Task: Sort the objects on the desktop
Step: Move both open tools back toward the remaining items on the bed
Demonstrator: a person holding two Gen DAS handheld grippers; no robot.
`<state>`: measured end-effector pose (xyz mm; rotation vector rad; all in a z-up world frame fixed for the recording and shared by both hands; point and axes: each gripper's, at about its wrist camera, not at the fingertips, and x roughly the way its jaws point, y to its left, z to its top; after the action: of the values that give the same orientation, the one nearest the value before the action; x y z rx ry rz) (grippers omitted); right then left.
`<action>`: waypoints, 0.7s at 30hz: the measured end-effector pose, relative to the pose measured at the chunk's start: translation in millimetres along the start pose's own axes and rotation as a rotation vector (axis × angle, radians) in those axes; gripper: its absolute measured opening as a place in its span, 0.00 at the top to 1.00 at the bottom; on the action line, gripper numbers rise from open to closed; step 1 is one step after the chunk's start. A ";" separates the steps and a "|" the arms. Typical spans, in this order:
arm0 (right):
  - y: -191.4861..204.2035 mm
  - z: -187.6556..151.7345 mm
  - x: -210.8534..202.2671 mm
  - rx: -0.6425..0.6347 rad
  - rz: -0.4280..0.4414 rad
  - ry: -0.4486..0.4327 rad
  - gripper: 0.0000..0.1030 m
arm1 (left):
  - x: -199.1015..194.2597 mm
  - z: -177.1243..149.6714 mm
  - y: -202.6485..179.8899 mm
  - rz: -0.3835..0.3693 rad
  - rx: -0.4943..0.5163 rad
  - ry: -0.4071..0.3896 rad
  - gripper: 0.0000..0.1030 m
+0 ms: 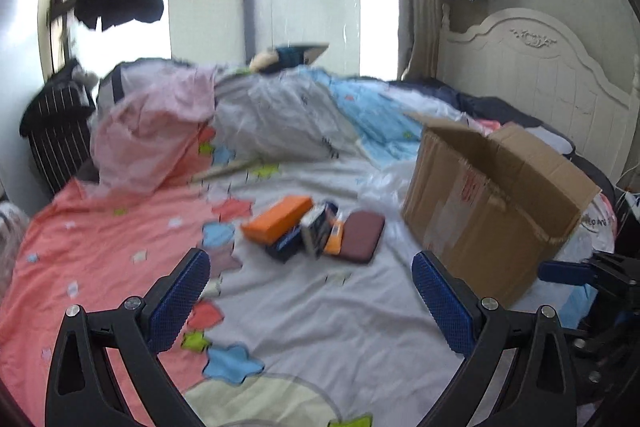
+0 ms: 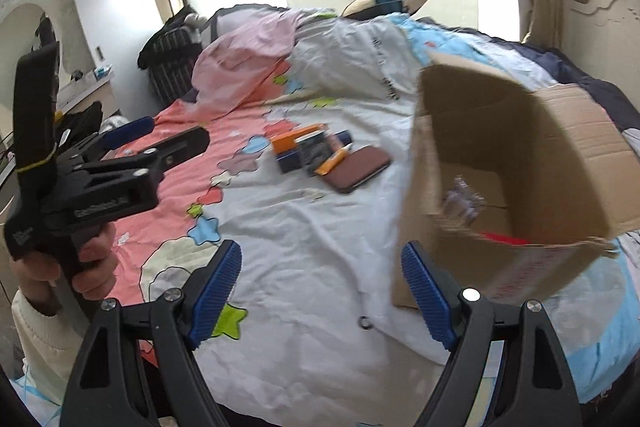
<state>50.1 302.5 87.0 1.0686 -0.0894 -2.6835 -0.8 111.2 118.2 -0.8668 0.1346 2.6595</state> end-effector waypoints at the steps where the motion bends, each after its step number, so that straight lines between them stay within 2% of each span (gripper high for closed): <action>1: 3.6 0.2 4.7 -0.003 0.007 0.007 0.23 | 0.5 -2.5 6.2 -0.002 -0.011 0.013 0.00; 5: 20.2 1.9 24.9 -0.010 0.029 0.032 0.23 | 2.7 -9.7 27.2 0.043 -0.026 0.027 0.00; 11: 37.4 15.2 58.9 -0.039 0.010 0.055 0.23 | 17.9 -15.0 44.4 0.077 0.017 0.050 0.00; 16: 33.1 26.2 88.6 0.000 0.024 0.054 0.23 | 47.9 -13.4 51.5 0.029 0.020 0.099 0.00; 21: 26.6 22.1 124.0 0.021 0.062 0.111 0.23 | 86.7 -5.9 47.9 -0.027 0.028 0.141 0.00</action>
<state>-46.2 244.6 24.3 1.1982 -0.1281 -2.5680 -79.6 90.2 61.8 -1.0391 0.1923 2.5649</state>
